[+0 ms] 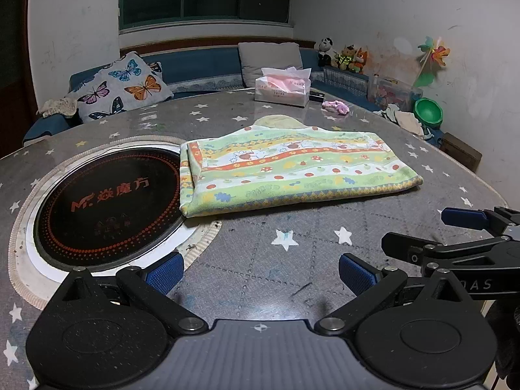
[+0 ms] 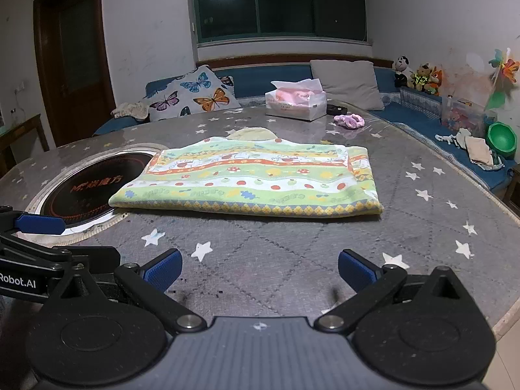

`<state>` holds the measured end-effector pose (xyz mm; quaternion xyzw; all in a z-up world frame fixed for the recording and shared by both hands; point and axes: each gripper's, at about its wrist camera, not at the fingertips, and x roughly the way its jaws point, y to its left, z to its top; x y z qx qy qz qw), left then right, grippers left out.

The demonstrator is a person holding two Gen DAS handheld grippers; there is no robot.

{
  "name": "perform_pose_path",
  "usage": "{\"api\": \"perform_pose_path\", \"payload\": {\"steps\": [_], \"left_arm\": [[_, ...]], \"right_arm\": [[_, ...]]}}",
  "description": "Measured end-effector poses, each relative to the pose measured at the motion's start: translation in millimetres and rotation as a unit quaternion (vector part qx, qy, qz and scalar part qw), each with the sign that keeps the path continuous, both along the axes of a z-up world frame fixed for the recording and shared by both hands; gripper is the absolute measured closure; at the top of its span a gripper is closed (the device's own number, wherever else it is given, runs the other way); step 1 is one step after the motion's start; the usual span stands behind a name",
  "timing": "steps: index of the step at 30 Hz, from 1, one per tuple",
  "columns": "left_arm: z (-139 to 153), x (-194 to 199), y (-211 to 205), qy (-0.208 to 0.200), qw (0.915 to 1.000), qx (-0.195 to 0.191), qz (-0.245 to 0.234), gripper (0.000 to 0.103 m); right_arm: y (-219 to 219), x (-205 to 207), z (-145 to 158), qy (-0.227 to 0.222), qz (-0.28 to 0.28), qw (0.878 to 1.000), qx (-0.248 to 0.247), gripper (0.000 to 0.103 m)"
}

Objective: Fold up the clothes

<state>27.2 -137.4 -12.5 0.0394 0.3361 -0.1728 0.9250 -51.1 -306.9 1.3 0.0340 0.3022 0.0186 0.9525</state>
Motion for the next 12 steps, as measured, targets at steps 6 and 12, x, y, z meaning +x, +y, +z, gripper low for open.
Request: {"api": "perform_pose_path", "payload": {"steps": [6, 12], "left_arm": [[-1.0, 2.9, 0.2, 0.002, 1.0, 0.0, 0.0, 0.0], [-0.8, 7.7, 0.9, 0.005, 1.0, -0.002, -0.002, 0.0]], "right_arm": [[0.1, 3.2, -1.1, 0.003, 0.001, 1.0, 0.001, 0.0], [0.9, 8.2, -3.0, 0.008, 0.003, 1.0, 0.0, 0.0]]}}
